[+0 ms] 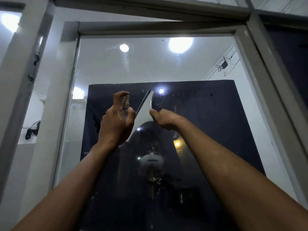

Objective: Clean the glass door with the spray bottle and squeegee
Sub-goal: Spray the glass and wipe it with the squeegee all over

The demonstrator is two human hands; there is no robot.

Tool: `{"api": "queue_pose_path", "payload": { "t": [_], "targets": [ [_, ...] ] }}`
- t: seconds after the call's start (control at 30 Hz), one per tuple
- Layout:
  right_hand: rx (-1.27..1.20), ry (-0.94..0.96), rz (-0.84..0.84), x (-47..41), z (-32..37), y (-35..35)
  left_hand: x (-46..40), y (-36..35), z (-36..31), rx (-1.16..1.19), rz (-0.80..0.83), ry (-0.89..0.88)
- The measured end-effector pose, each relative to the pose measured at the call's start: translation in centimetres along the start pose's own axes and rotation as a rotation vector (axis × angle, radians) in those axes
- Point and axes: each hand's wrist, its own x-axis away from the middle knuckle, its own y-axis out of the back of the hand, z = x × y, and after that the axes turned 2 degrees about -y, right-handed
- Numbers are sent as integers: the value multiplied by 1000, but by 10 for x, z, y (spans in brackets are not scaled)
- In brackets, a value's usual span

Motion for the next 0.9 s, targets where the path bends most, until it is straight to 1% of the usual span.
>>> {"api": "queue_pose_path", "payload": {
  "t": [0.13, 0.27, 0.37, 0.43, 0.47, 0.53, 0.6, 0.67, 0.77, 0.83, 0.9],
  "targets": [
    [-73, -60, 22, 24, -44, 3, 5, -4, 3, -14, 12, -5],
    [-32, -68, 19, 68, -110, -8, 10, -6, -1, -8, 37, 16],
    [-85, -180, 28, 107, -152, -18, 10, -5, -6, -3, 39, 21],
    [-57, -240, 32, 124, -167, -20, 8, -5, -9, -2, 35, 26],
    [-36, -257, 9, 130, -170, -19, 7, -4, -10, -2, 38, 30],
    [-20, -251, -52, 133, -165, -14, 5, -4, -13, 1, 45, 31],
    [-81, -199, -113, 126, -148, -6, 2, -3, -15, 9, 47, 34],
    [-108, -116, -168, 107, -122, 0, 0, -4, -17, 20, 49, 33],
    [-142, -30, -176, 65, -71, 7, 0, -8, -18, 29, 37, 21],
    [-260, -28, -172, 38, -46, 7, 1, -12, -17, 29, 14, 18],
    [-420, -88, -170, 24, -38, -1, 5, -15, -15, 26, 3, 17]
  ]
}}
